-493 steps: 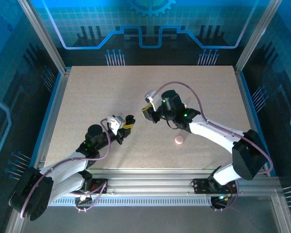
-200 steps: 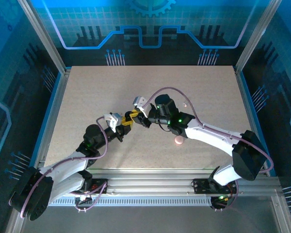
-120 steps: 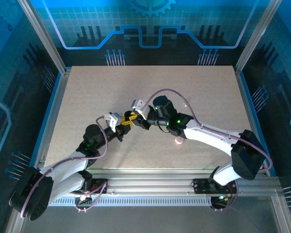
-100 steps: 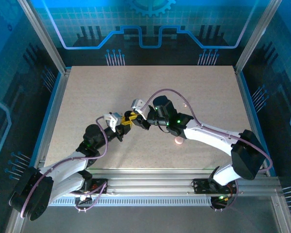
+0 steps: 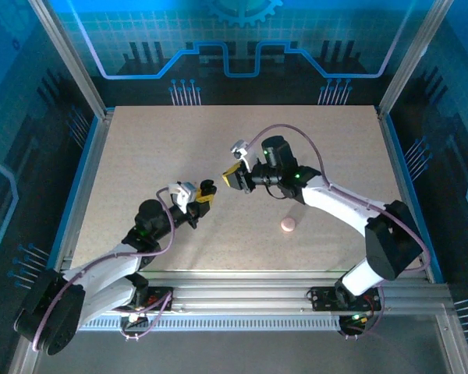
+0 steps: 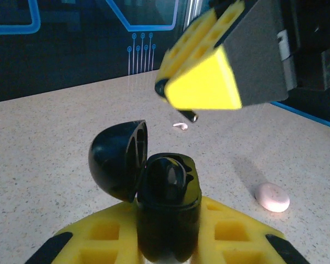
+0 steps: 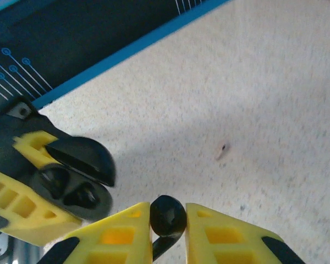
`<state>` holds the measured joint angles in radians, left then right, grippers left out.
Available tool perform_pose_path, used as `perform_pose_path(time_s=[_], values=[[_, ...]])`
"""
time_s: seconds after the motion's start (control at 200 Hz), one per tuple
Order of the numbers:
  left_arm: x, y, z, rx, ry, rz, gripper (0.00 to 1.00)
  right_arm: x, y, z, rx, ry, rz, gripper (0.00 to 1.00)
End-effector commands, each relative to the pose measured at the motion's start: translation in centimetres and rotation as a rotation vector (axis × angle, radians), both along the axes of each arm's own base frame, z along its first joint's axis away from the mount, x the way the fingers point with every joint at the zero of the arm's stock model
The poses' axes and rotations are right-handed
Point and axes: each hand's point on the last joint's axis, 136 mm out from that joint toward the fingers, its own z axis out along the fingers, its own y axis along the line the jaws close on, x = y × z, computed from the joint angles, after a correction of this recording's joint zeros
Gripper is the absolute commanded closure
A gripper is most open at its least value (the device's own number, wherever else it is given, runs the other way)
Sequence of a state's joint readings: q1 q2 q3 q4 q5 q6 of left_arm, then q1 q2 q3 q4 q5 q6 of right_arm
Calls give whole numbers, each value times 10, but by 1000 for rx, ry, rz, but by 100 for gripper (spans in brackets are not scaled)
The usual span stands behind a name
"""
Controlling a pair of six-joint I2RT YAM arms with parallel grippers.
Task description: Insert wireless bluetooth earbuds into charging case
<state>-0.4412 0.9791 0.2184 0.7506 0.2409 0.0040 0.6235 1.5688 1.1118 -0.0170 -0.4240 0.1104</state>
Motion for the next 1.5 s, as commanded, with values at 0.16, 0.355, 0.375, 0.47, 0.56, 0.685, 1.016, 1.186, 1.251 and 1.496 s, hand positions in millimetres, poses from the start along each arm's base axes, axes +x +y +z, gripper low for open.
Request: perform_pose_path(time_s=[0.16,0.355,0.375,0.47,0.56,0.685,1.016,1.186,1.251,1.496], values=[[-3,11,-1,64,-15,39,93,-2,-42,-79,-339,341,-171,81],[-6,14,-2,81,-15,50,93,-14,-72,-125,-569,469,-227,80],[-6,14,-2,84,-14,51,92,-15,-75,-129,-588,479,-233,80],[-6,15,-2,91,-14,55,93,-20,-86,-145,-670,518,-248,80],[-7,16,-3,94,-14,57,93,-23,-94,-153,-731,542,-259,80],[-7,16,-2,97,-16,55,93,-27,-99,-161,-789,567,-250,79],[-8,17,-4,111,-17,54,93,-42,-97,-174,-941,507,-102,78],[-8,17,-5,113,-17,55,93,-52,-95,-180,-956,475,8,76],[-8,17,-4,112,-18,55,93,-55,-95,-183,-963,476,32,76],[-9,17,-4,113,-22,55,93,-59,-93,-184,-965,473,47,72]])
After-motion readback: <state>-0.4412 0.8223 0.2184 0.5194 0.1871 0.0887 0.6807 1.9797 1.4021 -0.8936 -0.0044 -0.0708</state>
